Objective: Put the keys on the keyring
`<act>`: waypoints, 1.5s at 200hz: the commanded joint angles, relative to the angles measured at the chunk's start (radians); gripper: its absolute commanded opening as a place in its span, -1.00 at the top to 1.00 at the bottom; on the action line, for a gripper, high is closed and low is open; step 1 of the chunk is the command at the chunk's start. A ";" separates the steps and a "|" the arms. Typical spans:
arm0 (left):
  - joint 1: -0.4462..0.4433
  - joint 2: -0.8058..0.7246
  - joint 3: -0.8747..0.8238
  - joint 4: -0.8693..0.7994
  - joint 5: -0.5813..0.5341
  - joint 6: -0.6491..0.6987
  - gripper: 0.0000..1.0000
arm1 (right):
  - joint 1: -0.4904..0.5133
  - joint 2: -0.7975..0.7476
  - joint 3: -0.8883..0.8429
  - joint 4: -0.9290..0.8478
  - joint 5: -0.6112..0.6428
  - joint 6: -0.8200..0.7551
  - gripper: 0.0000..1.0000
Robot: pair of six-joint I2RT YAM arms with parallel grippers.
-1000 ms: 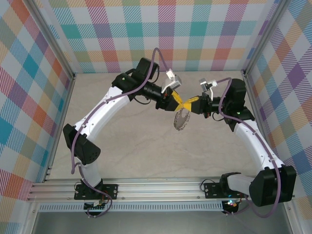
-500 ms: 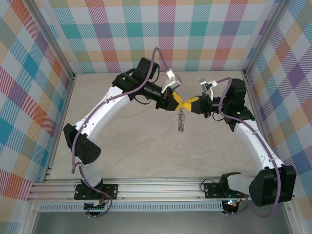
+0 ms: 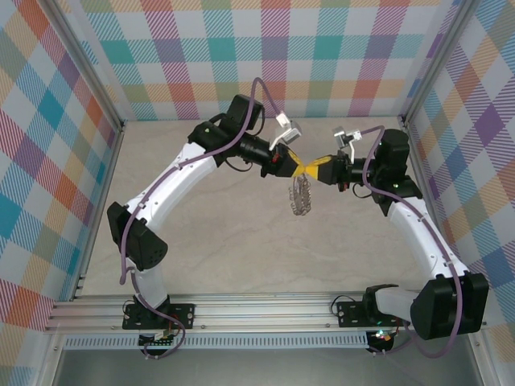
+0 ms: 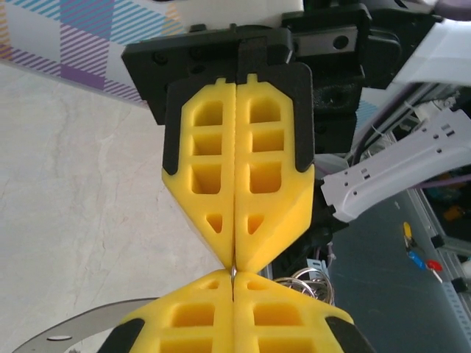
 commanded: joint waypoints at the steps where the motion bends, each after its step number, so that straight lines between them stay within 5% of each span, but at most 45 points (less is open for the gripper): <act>1: -0.036 -0.015 -0.047 0.183 -0.042 -0.108 1.00 | 0.030 -0.024 0.011 0.073 0.047 0.024 0.83; 29: -0.036 -0.041 -0.083 0.230 -0.078 -0.139 1.00 | 0.027 -0.031 0.006 0.101 0.090 0.050 0.78; 67: -0.036 -0.053 -0.106 0.244 -0.101 -0.144 1.00 | 0.011 -0.043 0.002 0.137 0.156 0.093 -0.06; 91: -0.035 -0.049 -0.107 0.248 -0.120 -0.157 1.00 | -0.010 -0.076 0.002 0.139 0.224 0.132 -0.25; 148: -0.036 -0.041 -0.112 0.304 -0.234 -0.266 1.00 | 0.021 -0.252 -0.091 0.136 0.287 0.260 -0.32; 200: -0.036 -0.036 -0.110 0.361 -0.346 -0.373 1.00 | 0.192 -0.376 -0.207 0.045 0.382 0.249 -0.32; 242: -0.038 -0.043 -0.106 0.395 -0.397 -0.427 1.00 | 0.310 -0.285 -0.276 0.178 0.494 0.275 -0.28; 300: -0.047 -0.066 -0.119 0.403 -0.436 -0.470 1.00 | 0.320 -0.161 -0.252 0.236 0.754 0.237 -0.22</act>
